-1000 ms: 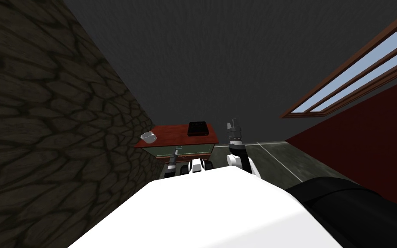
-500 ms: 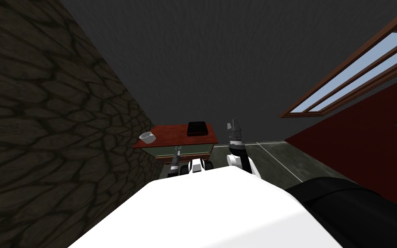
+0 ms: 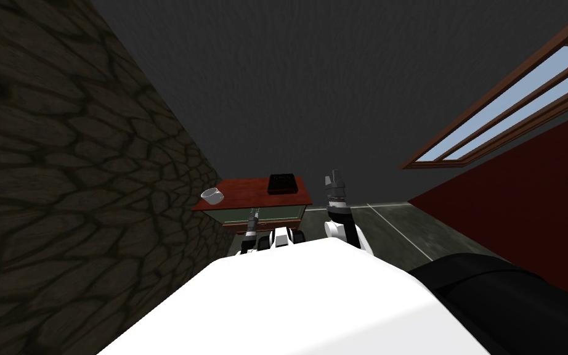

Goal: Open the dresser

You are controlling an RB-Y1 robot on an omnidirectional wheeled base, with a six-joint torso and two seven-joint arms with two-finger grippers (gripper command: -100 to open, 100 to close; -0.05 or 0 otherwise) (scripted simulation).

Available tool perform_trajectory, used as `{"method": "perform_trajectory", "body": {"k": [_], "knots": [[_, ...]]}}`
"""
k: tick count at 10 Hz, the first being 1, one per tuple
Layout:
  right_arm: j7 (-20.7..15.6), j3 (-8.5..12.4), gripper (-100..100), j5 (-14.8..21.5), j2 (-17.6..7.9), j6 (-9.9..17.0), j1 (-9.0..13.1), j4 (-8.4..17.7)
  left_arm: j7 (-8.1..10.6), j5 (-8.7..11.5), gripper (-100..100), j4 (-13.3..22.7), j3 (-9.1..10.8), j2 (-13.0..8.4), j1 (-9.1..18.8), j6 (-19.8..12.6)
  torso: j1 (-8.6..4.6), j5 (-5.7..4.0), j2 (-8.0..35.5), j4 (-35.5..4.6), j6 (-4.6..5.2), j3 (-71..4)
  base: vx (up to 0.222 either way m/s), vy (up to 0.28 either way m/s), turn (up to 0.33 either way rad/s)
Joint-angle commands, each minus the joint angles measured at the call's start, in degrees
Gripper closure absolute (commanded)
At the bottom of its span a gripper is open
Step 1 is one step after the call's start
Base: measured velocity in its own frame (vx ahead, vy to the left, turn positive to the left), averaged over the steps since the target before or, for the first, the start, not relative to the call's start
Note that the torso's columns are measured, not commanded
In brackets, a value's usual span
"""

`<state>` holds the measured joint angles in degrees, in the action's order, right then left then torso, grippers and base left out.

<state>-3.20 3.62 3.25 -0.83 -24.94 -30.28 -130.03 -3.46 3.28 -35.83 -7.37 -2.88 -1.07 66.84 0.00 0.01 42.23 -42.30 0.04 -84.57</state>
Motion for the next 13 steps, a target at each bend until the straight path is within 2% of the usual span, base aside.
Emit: {"method": "perform_trajectory", "body": {"k": [1,2,4,6,12,13], "knots": [[0.0,0.0,0,0.0,0.0,0.0,0.0,0.0,0.05,-0.06,-100,-1.29,-0.03,-0.1,-0.42,-0.83,0.02,0.0,-0.06,0.0,0.0,-0.04,-0.006,-0.002,-0.001],[0.0,0.0,0,0.0,0.0,0.0,0.0,0.0,-0.03,-0.15,100,-1.59,-0.46,-0.15,-2.38,0.75,0.02,0.0,-0.05,0.02,-0.02,-0.06,0.019,0.002,-0.023],[0.0,0.0,0,0.0,0.0,0.0,0.0,0.0,-0.09,-0.19,100,-1.12,-0.71,-0.14,-3.45,2.24,0.11,0.18,-0.3,0.36,0.05,-0.09,0.02,0.008,-0.01],[0.0,0.0,0,0.0,0.0,0.0,0.0,0.0,-0.2,-0.18,100,-1.66,-0.67,0.03,-3.01,2.44,0.17,0.2,-0.4,0.42,0.01,-0.18,0.003,0.002,-0.002],[0.0,0.0,0,0.0,0.0,0.0,0.02,0.0,0.38,-0.56,100,-2.78,-0.26,-0.14,-0.1,-3.38,0.08,0.07,-0.1,0.19,-0.07,-0.05,-0.163,0.007,0.029],[0.0,0.0,0,0.0,0.0,0.0,0.02,0.0,0.34,-0.52,100,-2.51,-0.32,-0.07,-0.13,-2.09,0.06,0.06,-0.14,0.21,-0.07,-0.09,-0.099,0.002,0.007]]}}
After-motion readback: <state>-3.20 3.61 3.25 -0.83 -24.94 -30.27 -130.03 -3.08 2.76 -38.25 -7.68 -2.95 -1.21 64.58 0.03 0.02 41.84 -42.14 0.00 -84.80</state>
